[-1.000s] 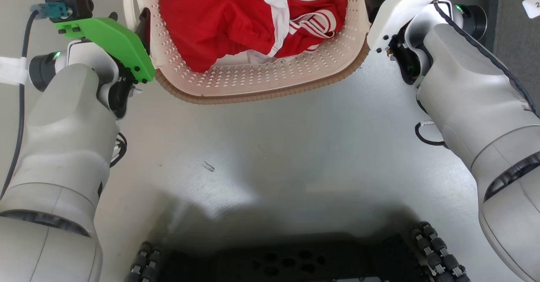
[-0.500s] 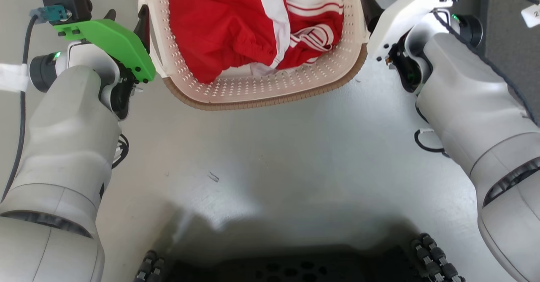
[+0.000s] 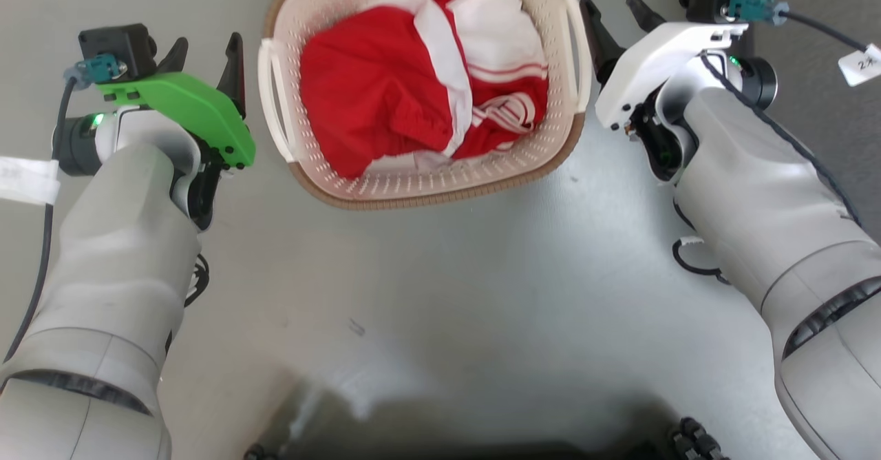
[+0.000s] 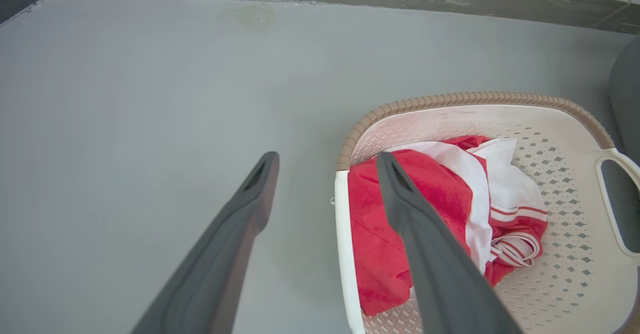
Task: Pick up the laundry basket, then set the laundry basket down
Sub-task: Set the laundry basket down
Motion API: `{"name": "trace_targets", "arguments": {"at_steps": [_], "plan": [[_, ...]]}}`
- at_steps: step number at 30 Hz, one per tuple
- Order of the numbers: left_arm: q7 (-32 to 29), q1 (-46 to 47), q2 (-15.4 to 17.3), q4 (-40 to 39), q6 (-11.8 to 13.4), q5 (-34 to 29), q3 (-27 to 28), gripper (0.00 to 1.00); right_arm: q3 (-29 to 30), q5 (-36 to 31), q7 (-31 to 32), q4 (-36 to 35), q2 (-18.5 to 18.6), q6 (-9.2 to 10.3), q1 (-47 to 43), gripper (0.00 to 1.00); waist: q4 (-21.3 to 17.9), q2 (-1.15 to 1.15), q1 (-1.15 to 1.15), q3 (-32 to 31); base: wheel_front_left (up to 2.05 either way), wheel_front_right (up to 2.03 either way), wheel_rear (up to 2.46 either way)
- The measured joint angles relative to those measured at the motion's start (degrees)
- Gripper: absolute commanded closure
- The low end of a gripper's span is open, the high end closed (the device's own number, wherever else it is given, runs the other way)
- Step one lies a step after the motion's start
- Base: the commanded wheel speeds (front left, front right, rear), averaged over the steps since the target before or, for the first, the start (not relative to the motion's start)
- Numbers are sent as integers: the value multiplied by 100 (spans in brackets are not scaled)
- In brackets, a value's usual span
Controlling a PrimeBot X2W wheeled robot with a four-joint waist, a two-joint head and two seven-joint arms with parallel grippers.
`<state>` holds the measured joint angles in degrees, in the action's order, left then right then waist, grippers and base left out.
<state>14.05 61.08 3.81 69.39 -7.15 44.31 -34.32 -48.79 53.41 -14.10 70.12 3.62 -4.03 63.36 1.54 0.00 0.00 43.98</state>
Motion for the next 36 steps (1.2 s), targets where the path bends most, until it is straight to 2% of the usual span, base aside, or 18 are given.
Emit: {"name": "trace_targets", "arguments": {"at_steps": [5, 9, 17, 25, 32, 36], "plan": [[41, -165, 83, -175, 0, -46, -10, 0, 97, -45, -43, -143, 33, -16, -204, 0, -8, 0, 0, -419, 0, 0, 0], [47, -310, 155, -339, 0, -149, 4, 0, 338, -152, -43, -594, 182, 18, -253, 0, -21, 0, 0, -709, 0, 0, 0], [46, -531, 506, -1310, 20, -359, 446, 0, 753, -531, -43, -1343, 387, 170, -618, 0, -68, 0, 0, -1298, 0, 0, 0], [46, -1177, 600, -2087, 219, -700, 780, 0, 1214, -1018, -43, -2125, 579, 472, -1126, 0, -122, 0, 0, -1890, 0, 0, 0], [46, -1705, 634, -2838, 417, -1060, 1049, 0, 1593, -1596, -43, -2902, 642, 817, -1686, 0, -163, 0, 0, -2389, 0, 0, 0], [46, -2125, 624, -3198, 527, -1200, 1178, 0, 1803, -1903, -47, -3332, 665, 878, -2040, 0, -186, 0, 0, -2649, 0, 0, 0]]}}
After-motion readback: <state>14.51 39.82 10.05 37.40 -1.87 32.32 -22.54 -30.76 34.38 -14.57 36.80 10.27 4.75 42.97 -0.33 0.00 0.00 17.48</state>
